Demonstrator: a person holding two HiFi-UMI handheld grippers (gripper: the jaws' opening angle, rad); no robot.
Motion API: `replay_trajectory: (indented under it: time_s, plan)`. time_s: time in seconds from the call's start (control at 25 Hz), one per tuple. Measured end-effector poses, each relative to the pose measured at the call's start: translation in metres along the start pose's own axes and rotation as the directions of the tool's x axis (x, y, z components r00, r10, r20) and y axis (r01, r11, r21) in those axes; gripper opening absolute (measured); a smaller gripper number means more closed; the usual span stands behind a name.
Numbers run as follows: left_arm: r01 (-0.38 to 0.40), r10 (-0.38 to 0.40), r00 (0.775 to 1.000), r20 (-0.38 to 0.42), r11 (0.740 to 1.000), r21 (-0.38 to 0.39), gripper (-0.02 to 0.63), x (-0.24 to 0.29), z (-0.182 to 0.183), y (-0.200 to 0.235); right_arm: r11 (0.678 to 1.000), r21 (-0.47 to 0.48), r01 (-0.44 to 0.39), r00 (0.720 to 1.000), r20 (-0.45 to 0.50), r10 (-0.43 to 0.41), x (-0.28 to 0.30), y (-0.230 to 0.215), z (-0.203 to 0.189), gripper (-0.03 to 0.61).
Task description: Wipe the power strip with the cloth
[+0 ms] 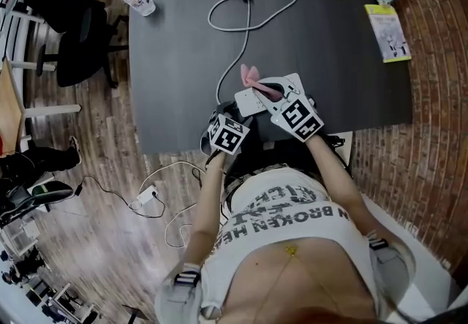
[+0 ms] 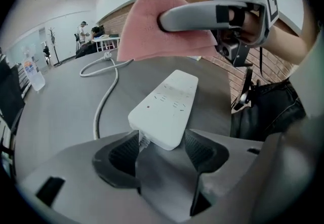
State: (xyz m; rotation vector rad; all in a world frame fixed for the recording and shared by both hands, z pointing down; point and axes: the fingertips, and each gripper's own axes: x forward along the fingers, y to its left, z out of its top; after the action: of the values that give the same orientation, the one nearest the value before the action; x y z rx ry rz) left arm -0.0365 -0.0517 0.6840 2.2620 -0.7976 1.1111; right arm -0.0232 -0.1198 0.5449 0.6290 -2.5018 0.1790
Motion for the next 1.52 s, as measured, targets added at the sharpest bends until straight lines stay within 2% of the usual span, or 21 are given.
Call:
replay_trajectory:
  time_s: [0.2,0.48,0.8,1.0,1.16,1.52]
  plan:
    - [-0.007,0.008,0.999,-0.038,1.0,0.026,0.27,0.005,-0.003,0.0,0.995,-0.028,-0.098,0.993,-0.07,0.096,0.019,0.015,-0.016,0.017]
    - [0.002,0.002,0.996,-0.093,0.999,0.039,0.27,0.008,-0.005,0.001,0.978,-0.032,-0.208,0.964,-0.174,0.2,0.046,0.031,-0.039,0.017]
    - [0.015,-0.01,0.994,-0.11,0.999,0.039,0.27,0.011,-0.004,0.001,0.941,-0.034,-0.336,0.901,-0.302,0.311,0.074,0.055,-0.065,0.017]
    - [0.024,-0.019,0.992,-0.123,0.999,0.039,0.27,0.01,-0.006,0.003,0.943,-0.032,-0.333,0.885,-0.355,0.3,0.083,0.061,-0.076,0.017]
    - [0.023,-0.018,0.992,-0.126,0.999,0.043,0.27,0.011,-0.007,0.005,0.949,-0.008,-0.316,0.893,-0.339,0.294,0.086,0.06,-0.078,0.017]
    - [0.034,-0.029,0.993,-0.116,0.999,0.041,0.27,0.011,-0.006,0.003,0.955,-0.026,-0.297,0.902,-0.335,0.272,0.085,0.059,-0.078,0.017]
